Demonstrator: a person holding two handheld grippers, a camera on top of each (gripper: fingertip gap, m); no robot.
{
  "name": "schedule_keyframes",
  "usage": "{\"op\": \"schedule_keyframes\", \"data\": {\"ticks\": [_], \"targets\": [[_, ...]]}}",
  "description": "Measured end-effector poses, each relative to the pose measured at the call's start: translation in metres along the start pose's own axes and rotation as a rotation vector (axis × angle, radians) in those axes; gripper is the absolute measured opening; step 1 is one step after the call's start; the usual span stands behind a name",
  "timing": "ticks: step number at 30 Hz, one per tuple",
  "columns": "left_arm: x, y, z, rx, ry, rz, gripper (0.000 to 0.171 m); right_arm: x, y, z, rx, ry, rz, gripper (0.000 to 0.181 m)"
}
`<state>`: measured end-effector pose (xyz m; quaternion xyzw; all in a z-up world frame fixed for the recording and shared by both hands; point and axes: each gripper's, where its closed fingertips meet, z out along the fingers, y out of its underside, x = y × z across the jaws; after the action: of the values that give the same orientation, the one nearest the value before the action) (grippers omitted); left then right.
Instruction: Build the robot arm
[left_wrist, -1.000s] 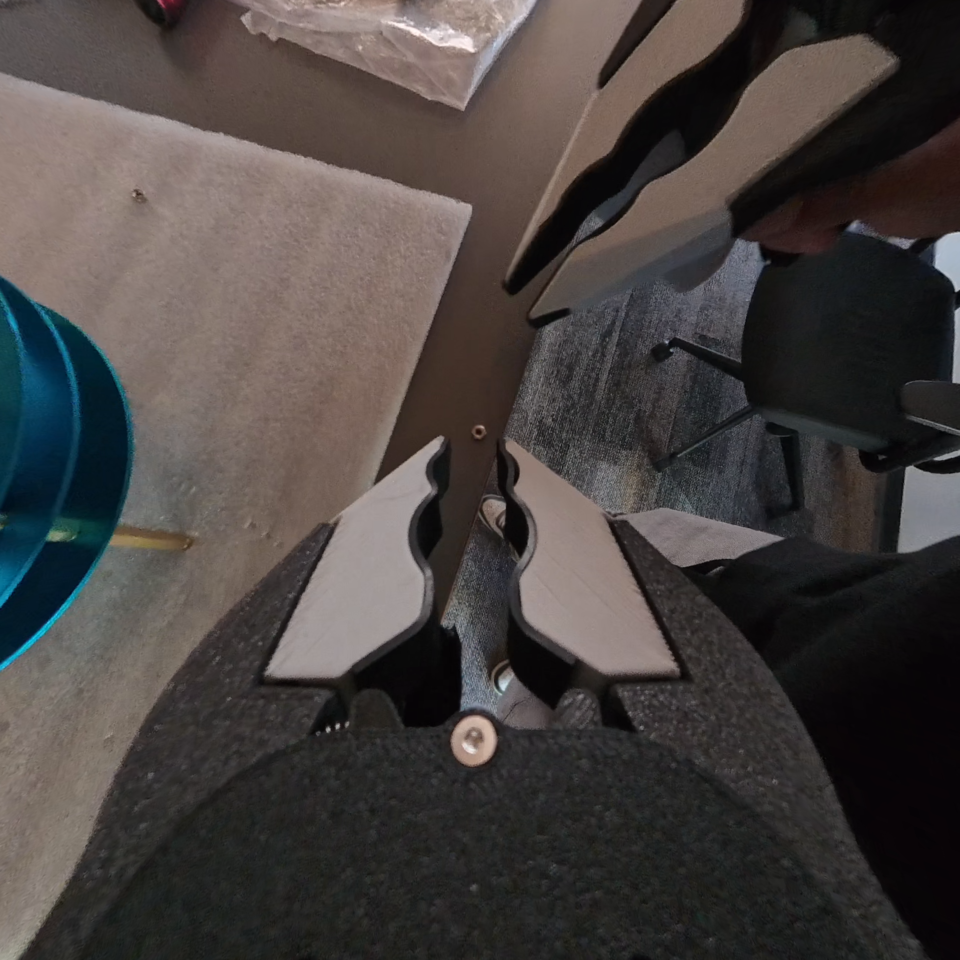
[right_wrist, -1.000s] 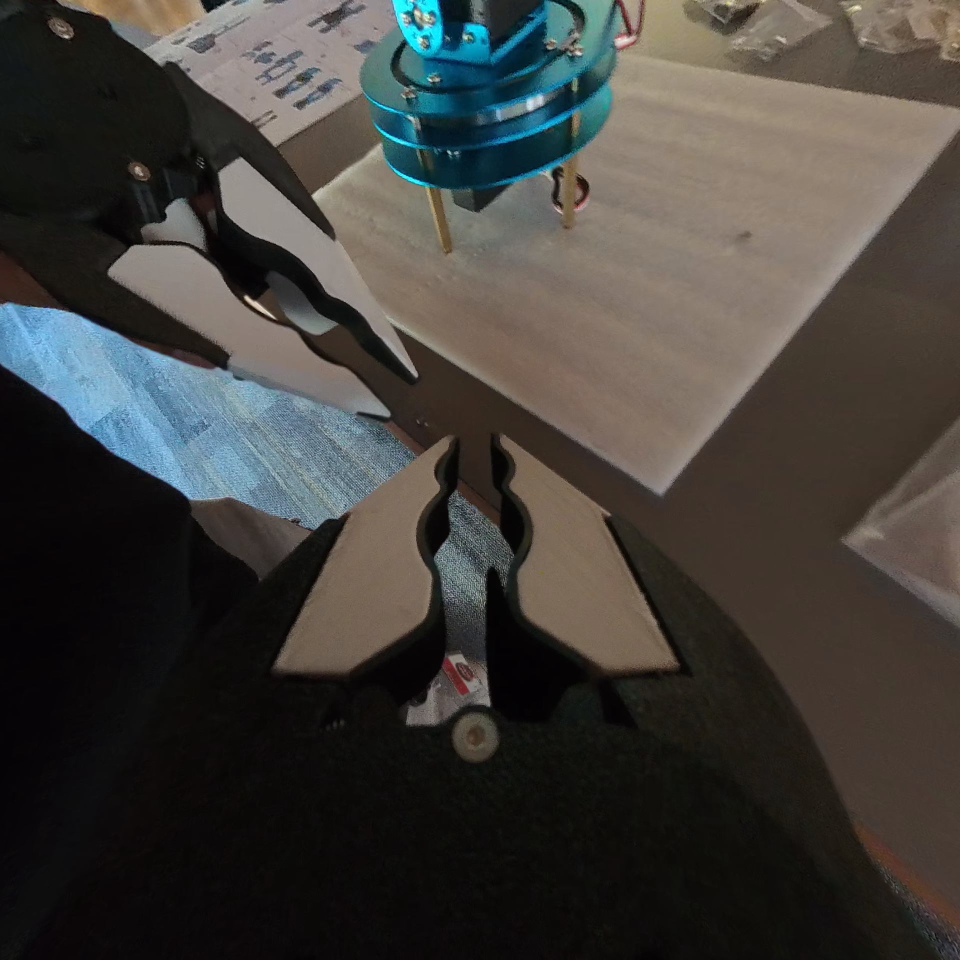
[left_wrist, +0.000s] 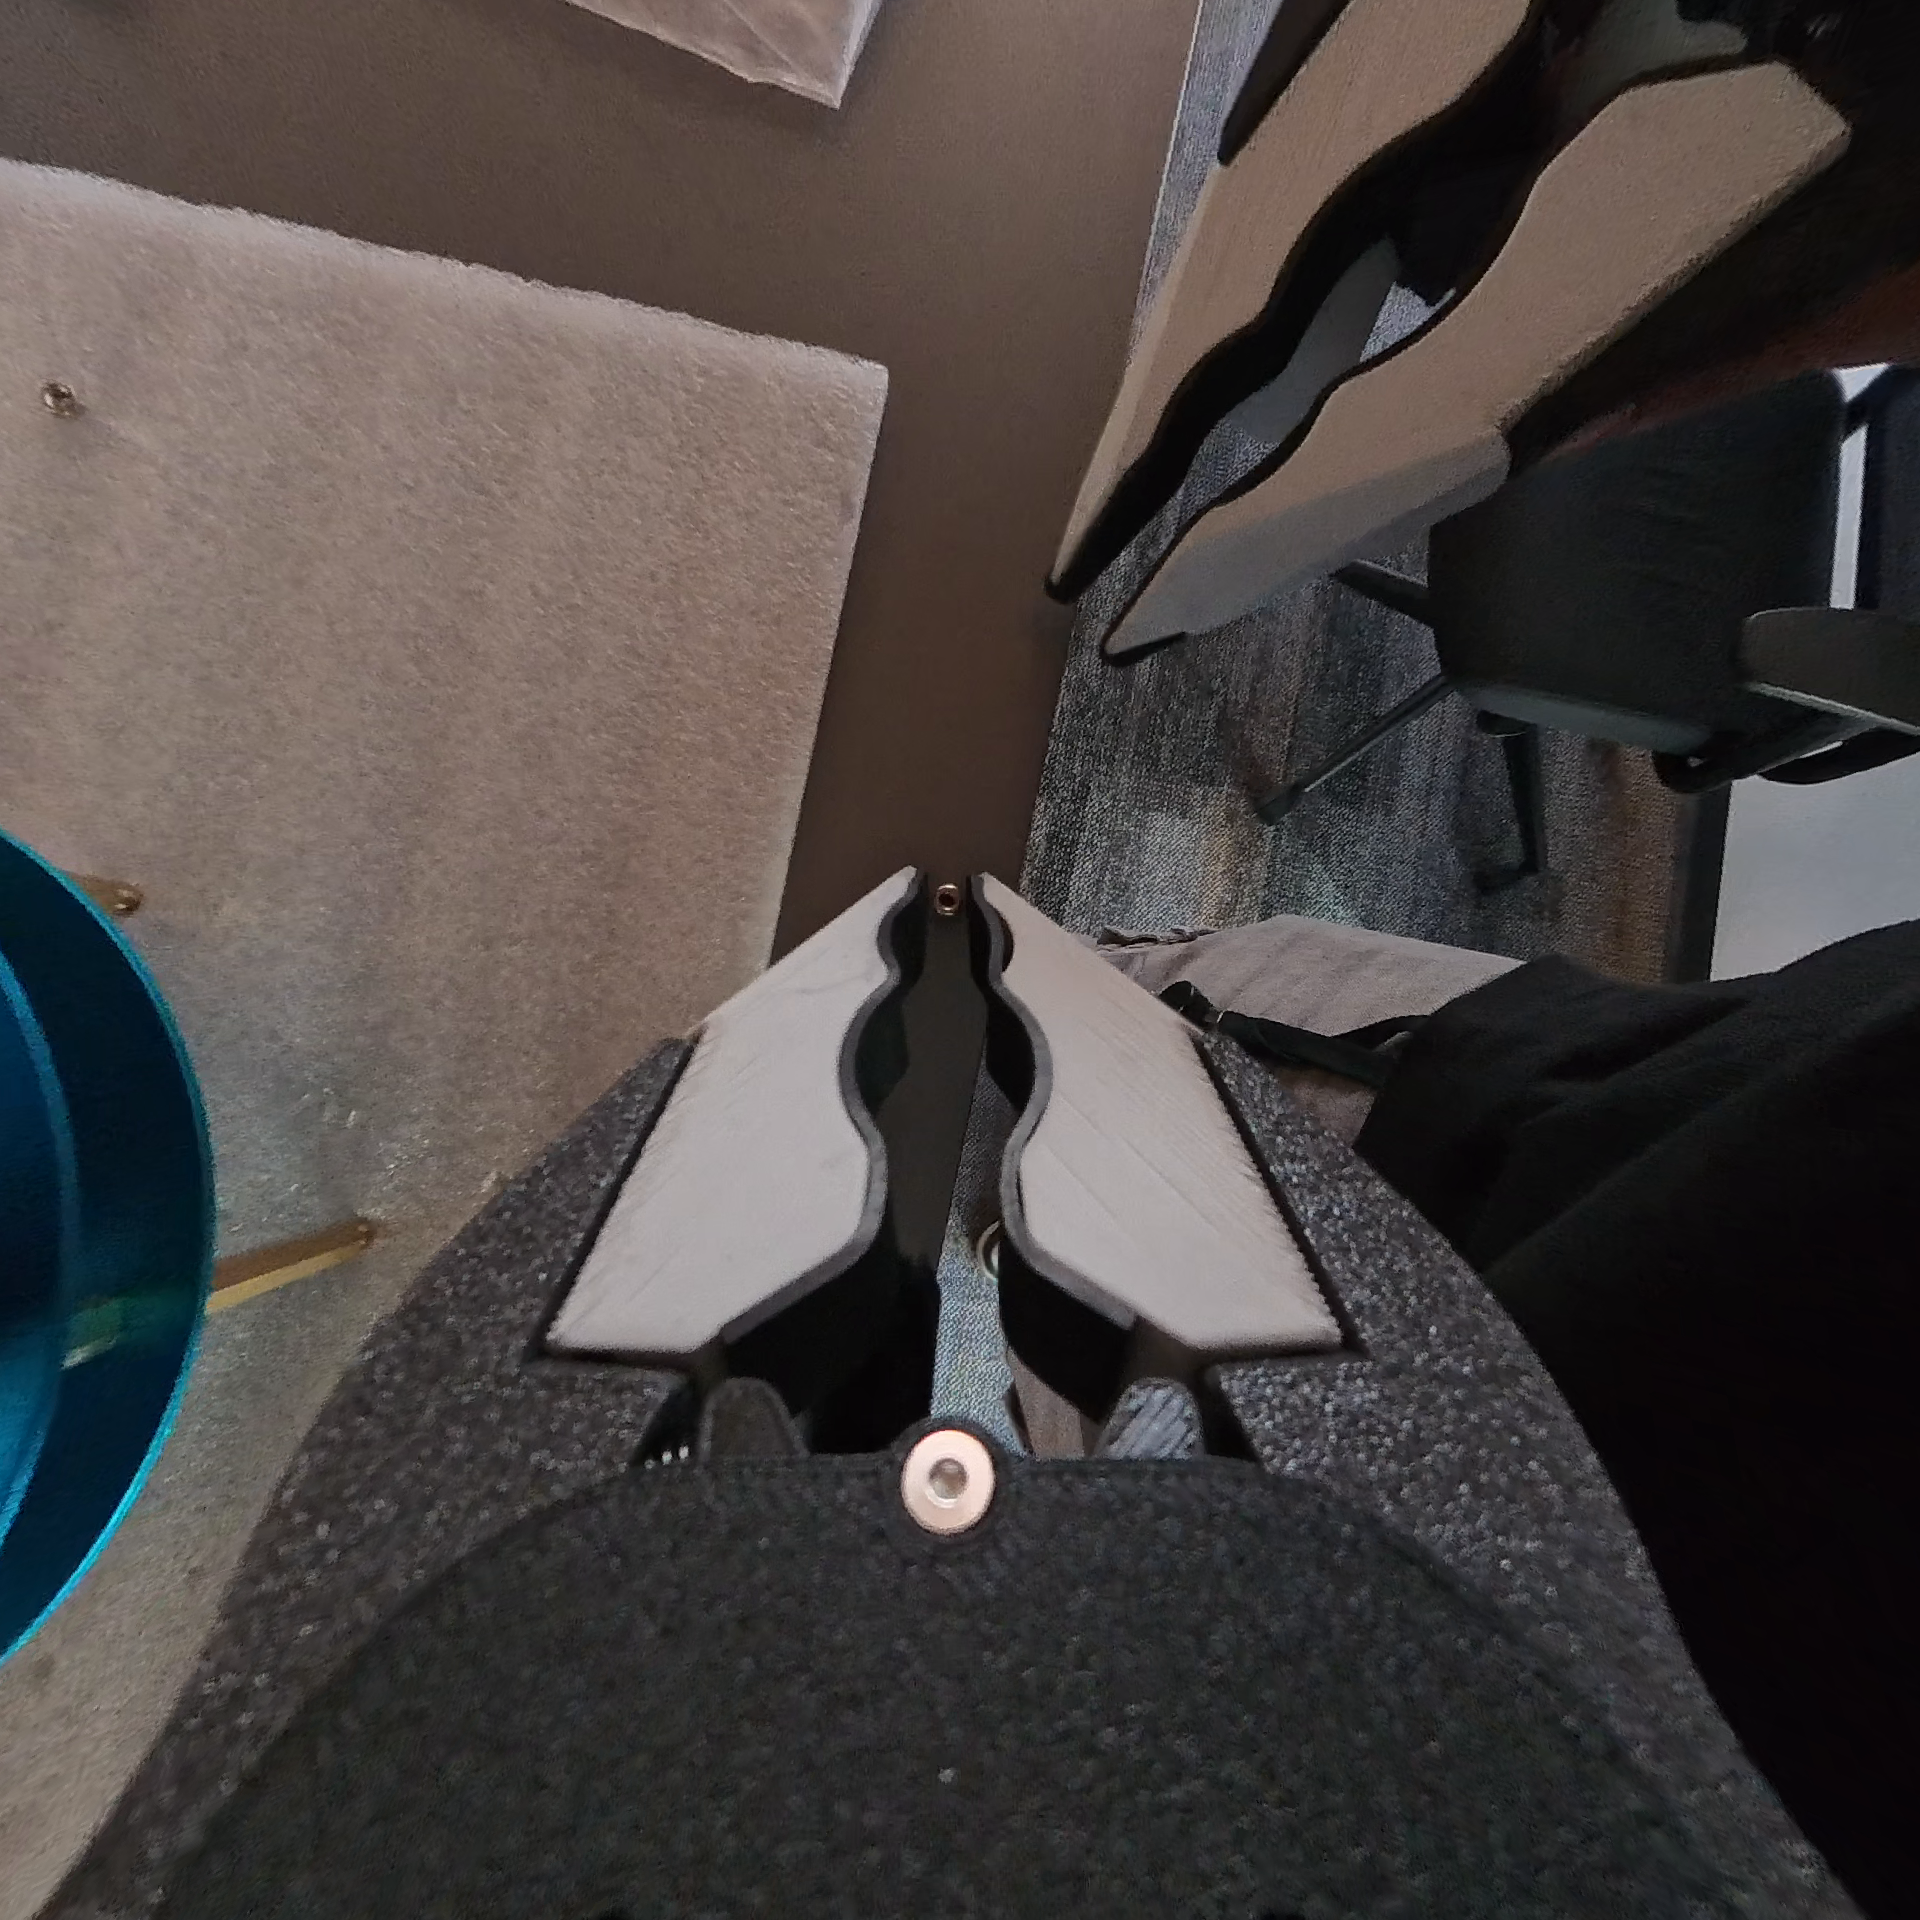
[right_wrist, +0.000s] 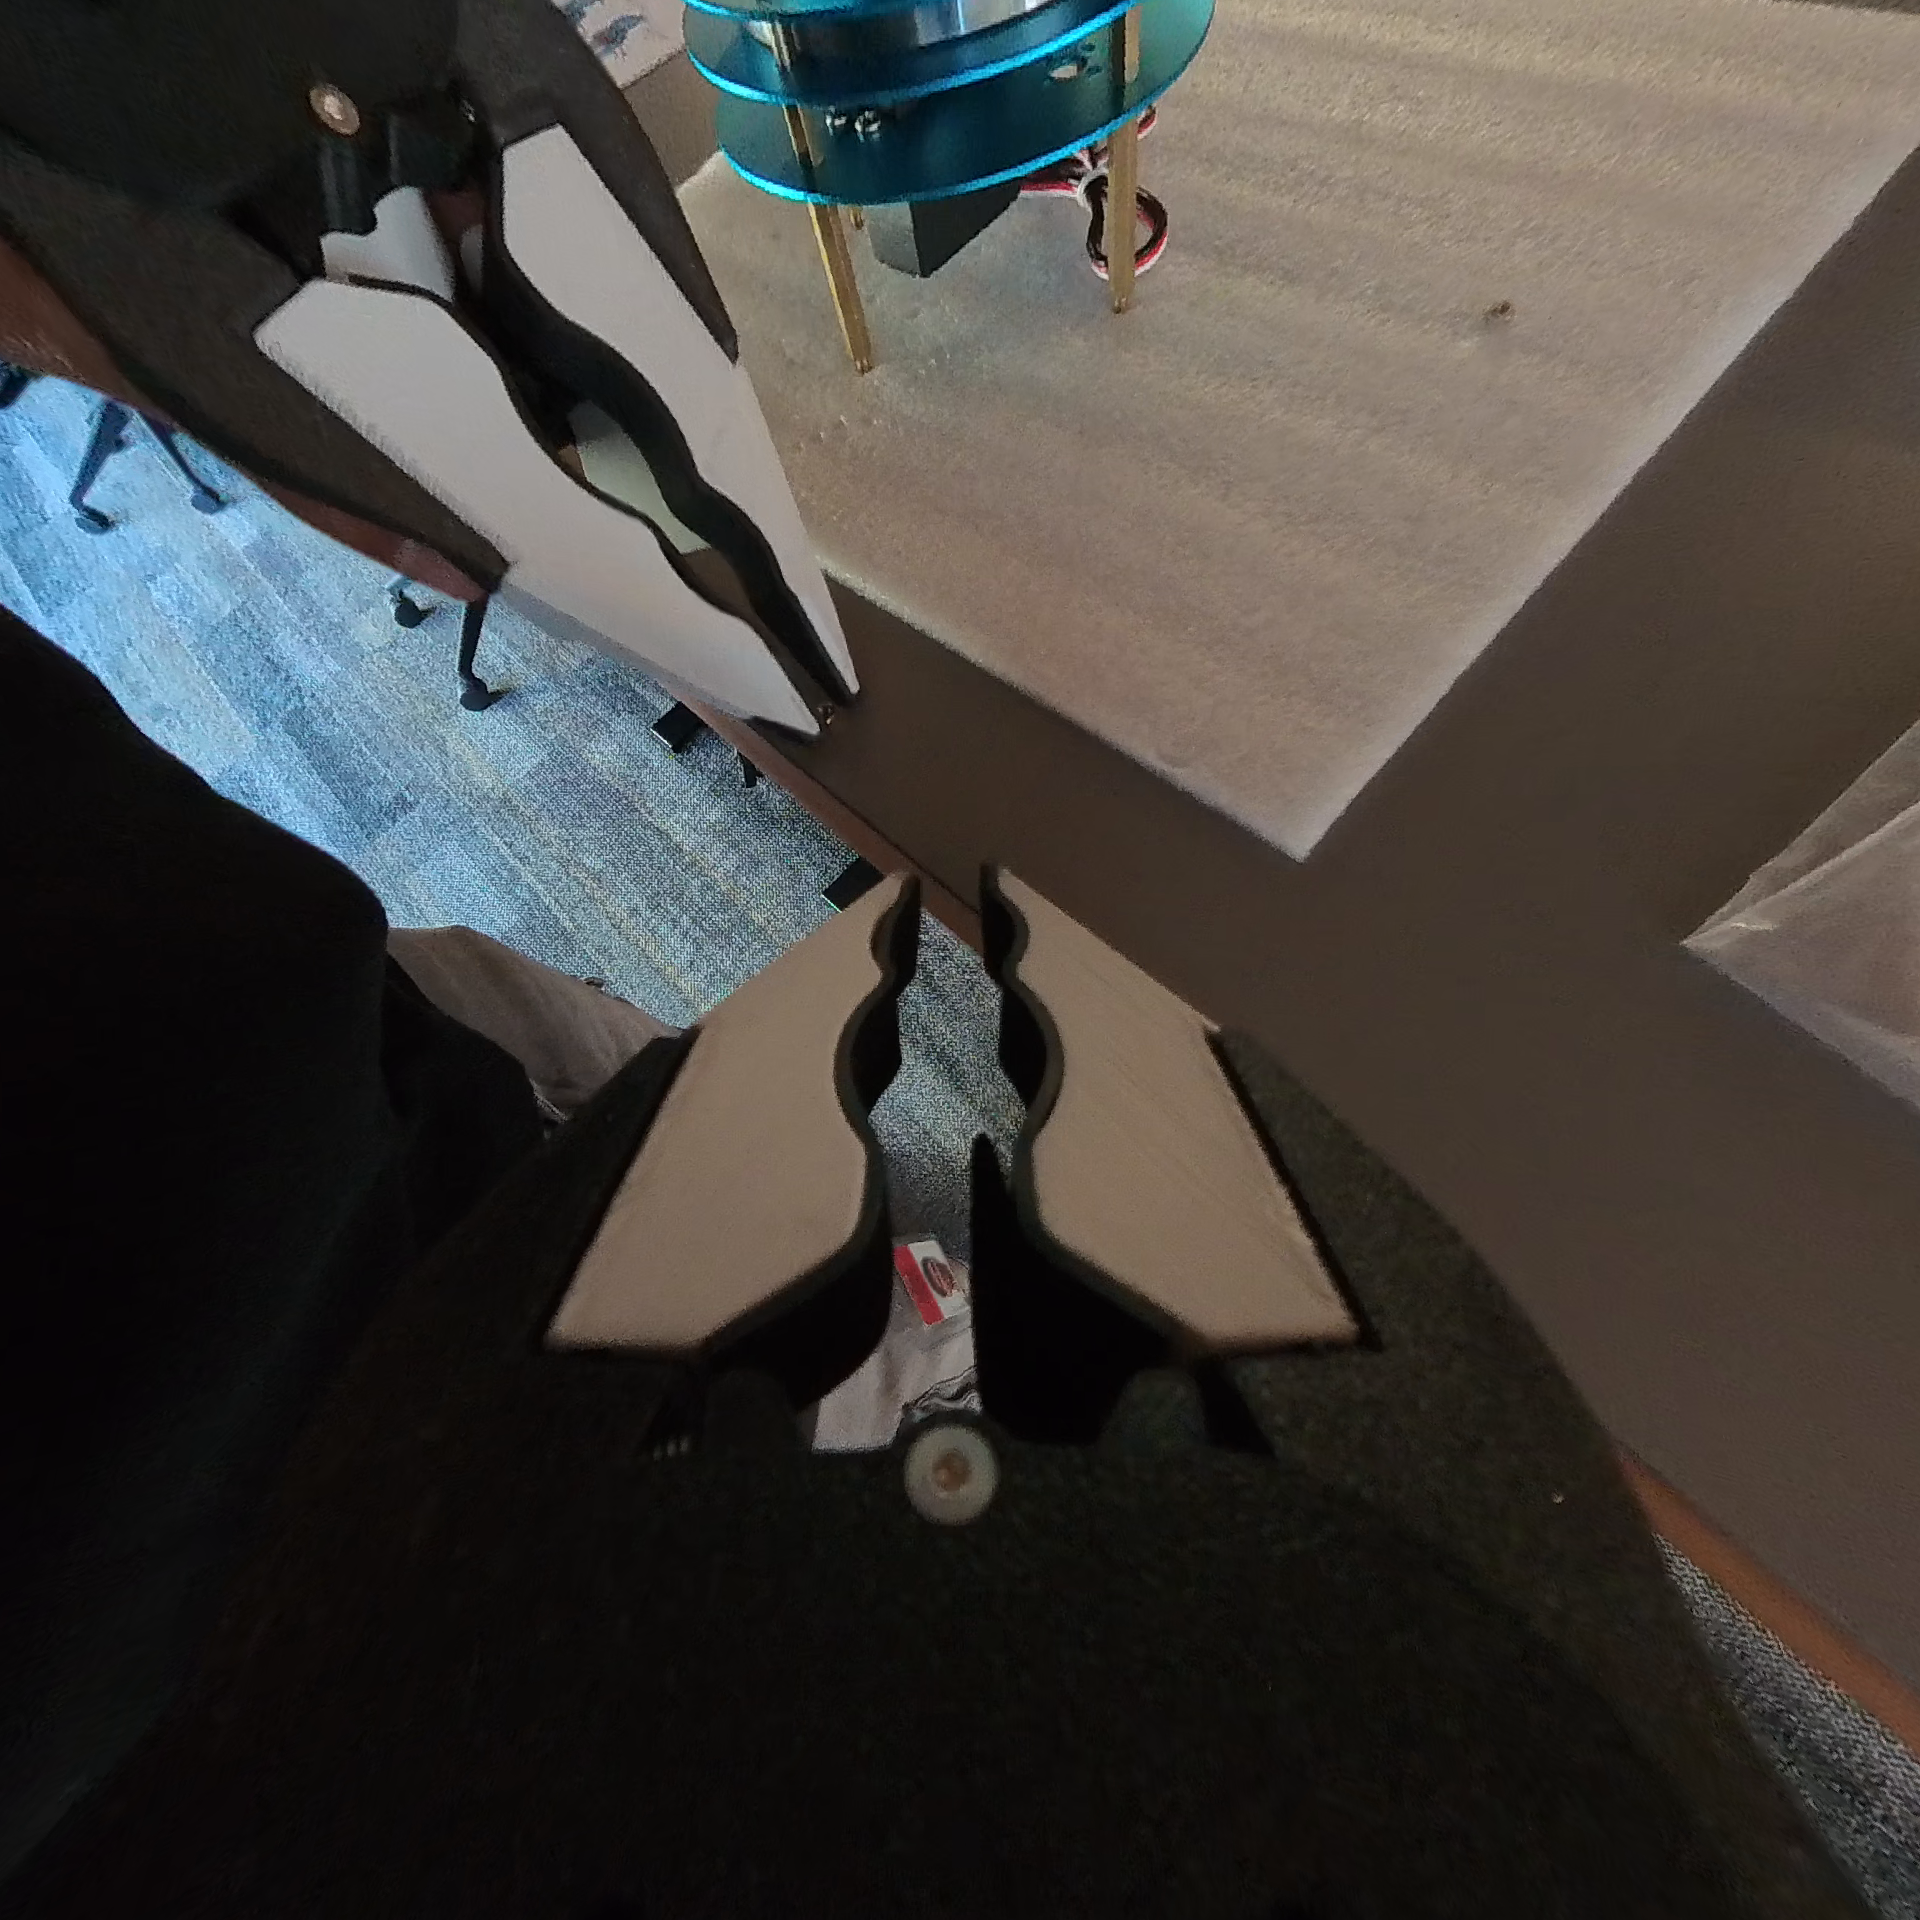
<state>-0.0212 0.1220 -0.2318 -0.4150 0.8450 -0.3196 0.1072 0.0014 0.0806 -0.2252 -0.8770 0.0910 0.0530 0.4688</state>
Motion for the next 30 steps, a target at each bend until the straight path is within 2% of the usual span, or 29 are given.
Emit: {"op": "schedule_keyframes", "data": {"ticks": [8, 18, 25, 30], "targets": [[0.000, 0.001, -0.001, -0.040, -0.043, 0.063, 0.008, 0.001, 0.004, -0.003, -0.007, -0.002, 0.011, 0.010], [0.000, 0.000, -0.001, -0.017, -0.047, 0.081, 0.005, -0.004, -0.010, 0.001, 0.049, -0.038, 0.017, 0.010], [-0.034, -0.019, -0.019, 0.132, -0.125, -0.029, 0.005, -0.001, -0.023, 0.008, 0.085, -0.042, 0.001, 0.011], [-0.055, -0.009, -0.009, 0.057, -0.203, -0.046, 0.005, 0.006, -0.033, 0.022, 0.057, -0.041, -0.035, 0.010]]}}
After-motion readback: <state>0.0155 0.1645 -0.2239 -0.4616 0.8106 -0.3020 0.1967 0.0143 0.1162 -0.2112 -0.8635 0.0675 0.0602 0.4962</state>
